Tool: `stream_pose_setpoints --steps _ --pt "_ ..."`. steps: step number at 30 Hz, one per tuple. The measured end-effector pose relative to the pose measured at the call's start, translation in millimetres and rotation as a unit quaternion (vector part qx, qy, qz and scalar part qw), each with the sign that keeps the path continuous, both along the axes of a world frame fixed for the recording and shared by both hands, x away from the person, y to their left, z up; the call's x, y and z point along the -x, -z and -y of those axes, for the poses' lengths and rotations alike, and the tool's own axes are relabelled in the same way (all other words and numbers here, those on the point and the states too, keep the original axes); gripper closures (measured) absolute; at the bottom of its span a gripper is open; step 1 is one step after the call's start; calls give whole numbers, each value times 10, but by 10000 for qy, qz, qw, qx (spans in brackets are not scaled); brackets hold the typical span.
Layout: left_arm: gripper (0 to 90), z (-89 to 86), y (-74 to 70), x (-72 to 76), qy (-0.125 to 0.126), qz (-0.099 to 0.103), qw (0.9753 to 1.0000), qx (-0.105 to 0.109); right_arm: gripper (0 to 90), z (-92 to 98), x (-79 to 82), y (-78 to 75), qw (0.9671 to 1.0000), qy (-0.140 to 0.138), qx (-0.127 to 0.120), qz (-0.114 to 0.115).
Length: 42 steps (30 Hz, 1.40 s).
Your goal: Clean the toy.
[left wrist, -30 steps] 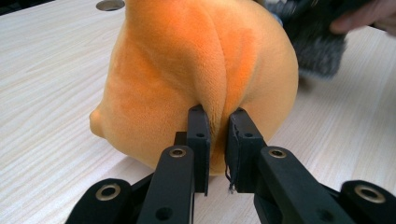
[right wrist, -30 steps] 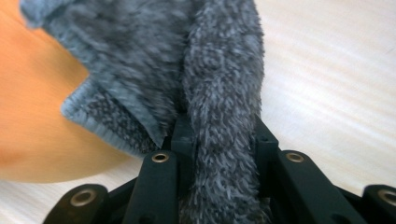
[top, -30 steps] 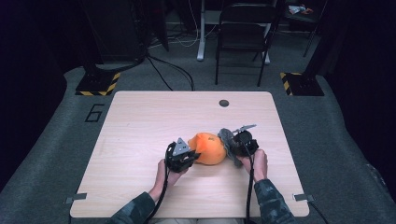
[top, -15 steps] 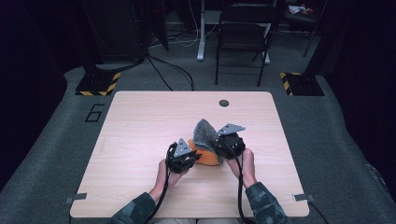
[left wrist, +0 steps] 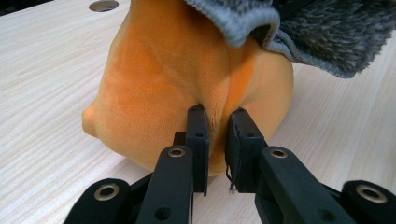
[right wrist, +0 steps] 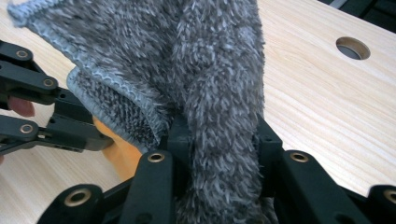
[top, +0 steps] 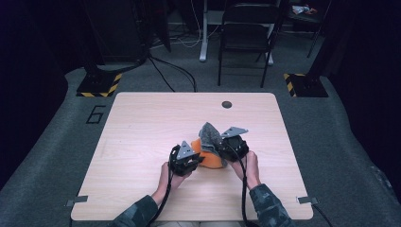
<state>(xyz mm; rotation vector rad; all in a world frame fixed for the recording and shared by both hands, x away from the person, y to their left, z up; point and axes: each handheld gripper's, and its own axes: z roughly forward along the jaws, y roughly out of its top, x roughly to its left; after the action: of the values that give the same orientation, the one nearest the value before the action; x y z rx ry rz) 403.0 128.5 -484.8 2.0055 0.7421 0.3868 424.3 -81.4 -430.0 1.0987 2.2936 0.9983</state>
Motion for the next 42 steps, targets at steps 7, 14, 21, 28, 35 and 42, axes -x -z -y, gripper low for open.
stream_pose_setpoints --steps 7,14,21,28,35,42 --pt "802 -21 4 -16 -39 -56 9999 77 678 176 -84 42 9995 234 41 -207" --pt "802 -22 4 -19 -10 -55 10000 64 678 373 -213 192 9968 521 -22 -604" --pt "802 -44 9 -29 -56 -82 9999 139 683 443 -317 483 9893 856 547 -1051" --pt "800 -75 10 -45 -77 -112 9997 199 687 526 -362 428 9893 983 501 -959" --pt "797 -66 9 -43 -117 -56 9997 183 688 518 -129 -130 9964 744 -314 -275" --pt "769 -74 13 -52 -118 -101 9997 166 685 164 -95 50 9981 248 205 -525"
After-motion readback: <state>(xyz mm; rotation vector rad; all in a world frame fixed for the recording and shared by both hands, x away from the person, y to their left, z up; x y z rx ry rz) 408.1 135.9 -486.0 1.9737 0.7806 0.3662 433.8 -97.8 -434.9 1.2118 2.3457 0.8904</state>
